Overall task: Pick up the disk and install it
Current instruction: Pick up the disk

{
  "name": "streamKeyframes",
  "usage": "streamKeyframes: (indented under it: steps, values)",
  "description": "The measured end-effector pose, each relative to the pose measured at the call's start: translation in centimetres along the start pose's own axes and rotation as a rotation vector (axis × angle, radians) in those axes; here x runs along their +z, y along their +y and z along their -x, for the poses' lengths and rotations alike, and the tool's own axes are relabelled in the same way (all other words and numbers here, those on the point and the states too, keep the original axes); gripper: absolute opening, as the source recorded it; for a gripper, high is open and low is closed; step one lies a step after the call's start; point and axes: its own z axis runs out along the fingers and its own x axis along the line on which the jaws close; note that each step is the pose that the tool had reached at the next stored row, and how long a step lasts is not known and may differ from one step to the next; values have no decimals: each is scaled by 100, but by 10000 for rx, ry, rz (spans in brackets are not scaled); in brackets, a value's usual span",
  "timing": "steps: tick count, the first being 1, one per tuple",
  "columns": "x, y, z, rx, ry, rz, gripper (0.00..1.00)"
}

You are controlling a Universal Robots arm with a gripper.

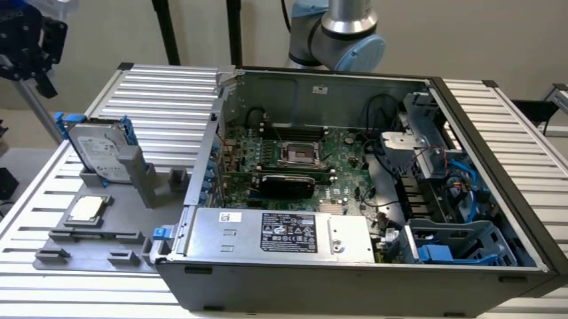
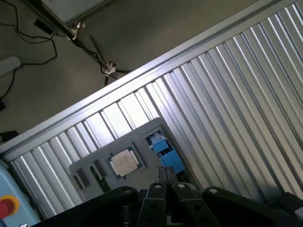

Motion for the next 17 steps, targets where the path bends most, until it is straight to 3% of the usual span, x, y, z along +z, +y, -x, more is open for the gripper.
streamKeyframes:
  steps: [17]
  values:
    - [13,-1,0,-2941,121,44,11]
